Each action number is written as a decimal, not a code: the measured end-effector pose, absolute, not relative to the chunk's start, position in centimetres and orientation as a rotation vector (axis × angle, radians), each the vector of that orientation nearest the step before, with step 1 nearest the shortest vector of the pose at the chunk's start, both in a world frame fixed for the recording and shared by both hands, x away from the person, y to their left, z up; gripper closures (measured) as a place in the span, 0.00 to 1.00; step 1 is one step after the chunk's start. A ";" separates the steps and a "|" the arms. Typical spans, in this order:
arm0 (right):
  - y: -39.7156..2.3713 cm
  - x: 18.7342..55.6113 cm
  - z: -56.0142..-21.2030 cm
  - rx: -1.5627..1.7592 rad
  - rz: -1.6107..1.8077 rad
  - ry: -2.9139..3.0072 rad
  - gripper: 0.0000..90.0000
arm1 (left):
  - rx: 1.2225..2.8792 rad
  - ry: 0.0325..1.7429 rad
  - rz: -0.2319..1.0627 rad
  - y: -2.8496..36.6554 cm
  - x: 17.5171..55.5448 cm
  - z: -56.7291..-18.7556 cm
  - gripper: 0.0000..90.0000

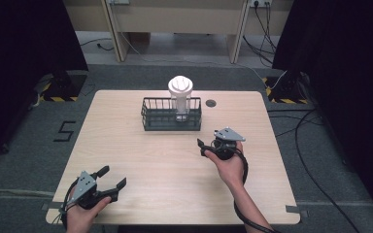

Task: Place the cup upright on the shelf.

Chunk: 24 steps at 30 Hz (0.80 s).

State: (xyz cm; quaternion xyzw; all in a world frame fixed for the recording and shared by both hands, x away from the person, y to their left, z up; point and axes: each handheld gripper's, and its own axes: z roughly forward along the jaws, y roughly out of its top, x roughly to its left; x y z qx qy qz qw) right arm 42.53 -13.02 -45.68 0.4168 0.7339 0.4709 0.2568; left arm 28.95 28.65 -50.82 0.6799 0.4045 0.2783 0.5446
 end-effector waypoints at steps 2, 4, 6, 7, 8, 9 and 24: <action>-13.2 42.4 -45.7 1.130 1.275 1.988 0.26 | 1.614 0.961 0.661 28.7 29.0 -50.8 0.19; -13.8 42.0 -45.6 1.134 1.272 1.979 0.26 | 1.614 0.961 0.660 28.6 29.0 -50.8 0.19; -14.0 41.9 -45.6 1.135 1.270 1.977 0.26 | 1.614 0.961 0.659 28.6 29.0 -50.8 0.19; -14.2 41.8 -45.6 1.135 1.268 1.973 0.26 | 1.614 0.961 0.660 28.6 29.0 -50.8 0.19; -14.7 41.6 -45.6 1.140 1.264 1.966 0.26 | 1.614 0.961 0.660 28.6 29.0 -50.8 0.19; -14.9 41.5 -45.6 1.142 1.263 1.963 0.26 | 1.613 0.962 0.660 28.6 29.0 -50.8 0.19; -18.1 40.1 -46.0 1.179 1.231 1.931 0.26 | 1.613 0.967 0.670 28.6 28.9 -50.9 0.19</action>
